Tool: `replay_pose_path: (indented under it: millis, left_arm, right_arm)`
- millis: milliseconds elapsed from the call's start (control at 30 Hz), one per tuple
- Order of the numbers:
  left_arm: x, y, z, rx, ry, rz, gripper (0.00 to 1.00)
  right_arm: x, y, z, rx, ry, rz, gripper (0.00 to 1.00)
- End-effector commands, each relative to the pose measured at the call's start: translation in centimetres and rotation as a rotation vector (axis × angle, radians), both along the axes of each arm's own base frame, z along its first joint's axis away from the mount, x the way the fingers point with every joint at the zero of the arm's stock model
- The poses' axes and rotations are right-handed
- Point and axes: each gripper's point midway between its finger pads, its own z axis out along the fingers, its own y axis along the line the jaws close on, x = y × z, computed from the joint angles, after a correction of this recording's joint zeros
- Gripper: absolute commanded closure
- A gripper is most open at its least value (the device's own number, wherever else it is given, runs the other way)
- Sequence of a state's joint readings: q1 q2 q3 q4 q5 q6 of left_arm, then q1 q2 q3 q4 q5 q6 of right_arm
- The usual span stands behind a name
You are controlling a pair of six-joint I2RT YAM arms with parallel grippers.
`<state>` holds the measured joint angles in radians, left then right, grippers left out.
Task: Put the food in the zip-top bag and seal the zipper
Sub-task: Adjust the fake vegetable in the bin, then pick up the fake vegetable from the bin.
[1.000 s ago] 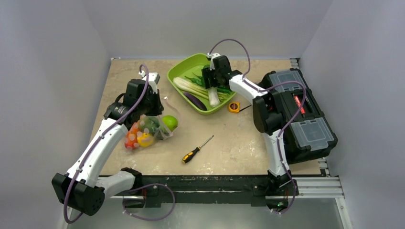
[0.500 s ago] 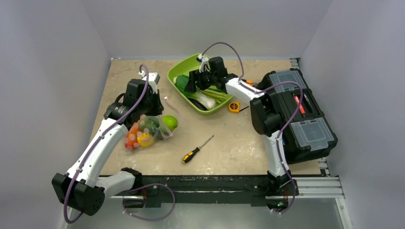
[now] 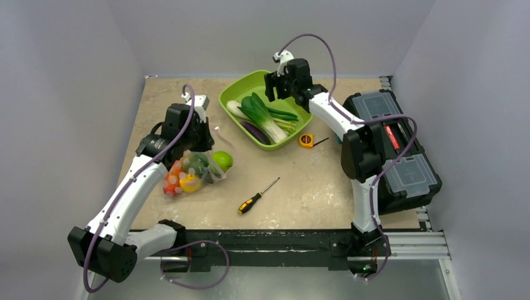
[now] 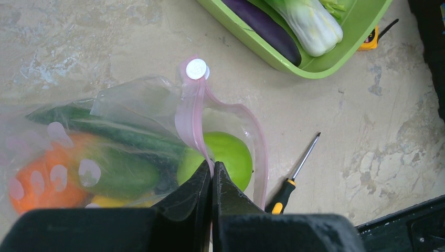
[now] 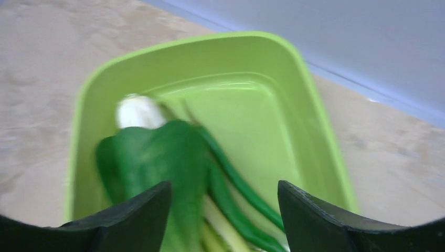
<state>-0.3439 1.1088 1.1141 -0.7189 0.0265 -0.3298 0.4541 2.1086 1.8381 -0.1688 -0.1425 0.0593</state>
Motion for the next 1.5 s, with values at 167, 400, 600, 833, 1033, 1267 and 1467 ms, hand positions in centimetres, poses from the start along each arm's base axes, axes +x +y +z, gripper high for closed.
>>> replay_pose_path:
  millis: [167, 400, 600, 833, 1033, 1267, 1467]
  left_arm:
    - [0.7, -0.5, 1.1, -0.018, -0.047, -0.01, 1.0]
    - [0.8, -0.6, 0.8, -0.015, -0.038, -0.01, 1.0]
    - [0.8, -0.5, 0.7, -0.013, -0.034, -0.01, 1.0]
    - [0.8, -0.6, 0.7, -0.015, -0.034, -0.011, 1.0]
    - [0.9, -0.6, 0.7, -0.013, -0.034, -0.009, 1.0]
    - [0.8, -0.6, 0.8, -0.016, -0.036, -0.011, 1.0]
    - [0.7, -0.6, 0.8, -0.02, -0.036, -0.014, 1.0]
  right_arm:
    - [4.0, -5.9, -4.7, -0.447, -0.071, -0.096, 0.42]
    - [4.7, -4.7, -8.1, -0.478, -0.054, 0.0, 0.45]
    - [4.9, -3.9, -11.0, -0.492, -0.013, 0.052, 0.51]
    - [5.5, -4.1, -13.9, -0.531, 0.014, 0.052, 0.56]
    - [5.0, -3.5, -14.5, -0.507, 0.07, 0.12, 0.66]
    - [3.5, -2.1, -13.6, -0.407, 0.099, 0.185, 1.0]
    - [4.9, -1.6, -8.9, -0.294, 0.009, 0.068, 1.0]
